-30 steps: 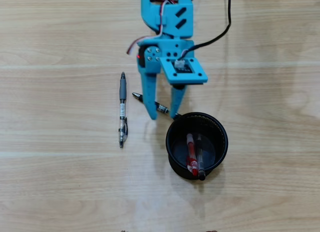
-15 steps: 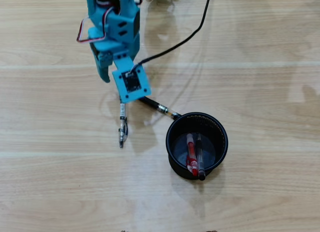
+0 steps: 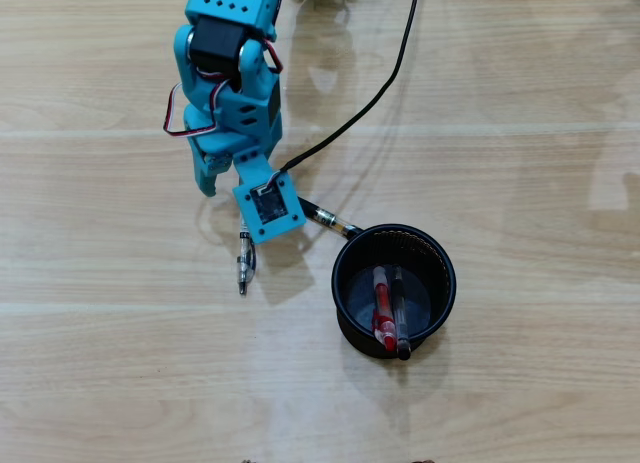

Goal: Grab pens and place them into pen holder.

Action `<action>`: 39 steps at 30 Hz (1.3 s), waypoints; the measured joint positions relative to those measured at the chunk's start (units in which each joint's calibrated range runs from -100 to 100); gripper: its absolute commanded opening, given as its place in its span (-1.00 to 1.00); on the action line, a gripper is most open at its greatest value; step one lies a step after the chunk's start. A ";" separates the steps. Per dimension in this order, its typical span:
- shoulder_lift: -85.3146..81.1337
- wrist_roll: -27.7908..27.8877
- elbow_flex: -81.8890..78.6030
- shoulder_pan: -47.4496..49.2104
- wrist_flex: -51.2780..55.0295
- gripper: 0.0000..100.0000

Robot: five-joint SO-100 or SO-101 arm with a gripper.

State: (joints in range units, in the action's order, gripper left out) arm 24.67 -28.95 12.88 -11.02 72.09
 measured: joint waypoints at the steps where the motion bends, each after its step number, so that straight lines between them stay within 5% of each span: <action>1: 0.25 0.00 0.00 0.00 0.00 -0.59; 19: 5.50 0.00 0.00 0.08 -1.55 -0.60; 26: 7.28 -0.37 1.15 -0.25 -2.24 -0.98; 39: 6.60 -5.32 3.90 -1.44 -1.55 -0.97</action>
State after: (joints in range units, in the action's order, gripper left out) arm 31.27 -34.27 16.78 -12.45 70.54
